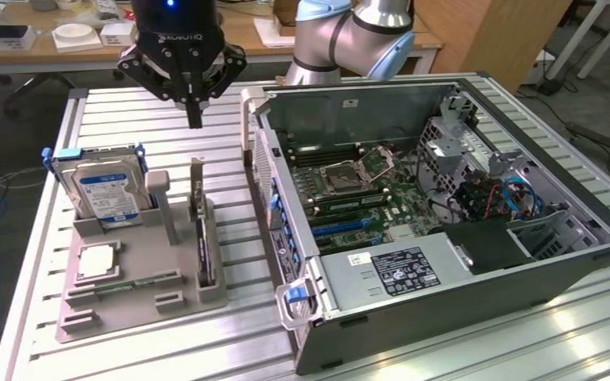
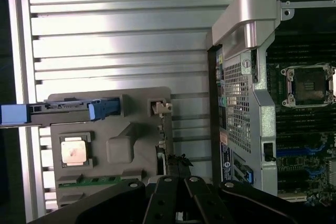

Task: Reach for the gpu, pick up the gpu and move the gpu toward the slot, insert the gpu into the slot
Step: 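Pick up the gpu and move the gpu toward the slot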

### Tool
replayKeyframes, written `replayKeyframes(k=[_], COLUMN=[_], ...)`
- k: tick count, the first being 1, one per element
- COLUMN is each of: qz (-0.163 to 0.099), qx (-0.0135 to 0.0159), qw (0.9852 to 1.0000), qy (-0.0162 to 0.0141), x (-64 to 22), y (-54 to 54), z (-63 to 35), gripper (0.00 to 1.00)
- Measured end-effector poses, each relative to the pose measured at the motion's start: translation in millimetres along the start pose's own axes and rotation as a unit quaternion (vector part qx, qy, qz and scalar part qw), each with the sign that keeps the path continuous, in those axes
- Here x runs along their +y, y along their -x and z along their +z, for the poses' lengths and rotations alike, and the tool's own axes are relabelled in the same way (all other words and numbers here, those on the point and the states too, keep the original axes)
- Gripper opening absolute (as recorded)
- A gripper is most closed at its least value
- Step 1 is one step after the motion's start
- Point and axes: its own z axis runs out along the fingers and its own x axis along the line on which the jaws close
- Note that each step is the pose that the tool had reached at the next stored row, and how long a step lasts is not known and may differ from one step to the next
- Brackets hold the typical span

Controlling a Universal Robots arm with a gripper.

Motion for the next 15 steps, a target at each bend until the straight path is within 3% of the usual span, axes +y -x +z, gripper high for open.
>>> replayKeyframes(k=[8, 10, 11, 13, 15], qz=[0.0, 0.0, 0.0, 0.0, 0.0], qx=[0.0, 0.0, 0.0, 0.0, 0.0], qw=[1.0, 1.0, 1.0, 1.0, 1.0], qy=[0.0, 0.0, 0.0, 0.0, 0.0], x=[0.0, 0.0, 0.0, 0.0, 0.0], y=[0.0, 0.0, 0.0, 0.0, 0.0], z=[0.0, 0.0, 0.0, 0.0, 0.0], gripper=[0.11, 0.23, 0.23, 0.35, 0.41])
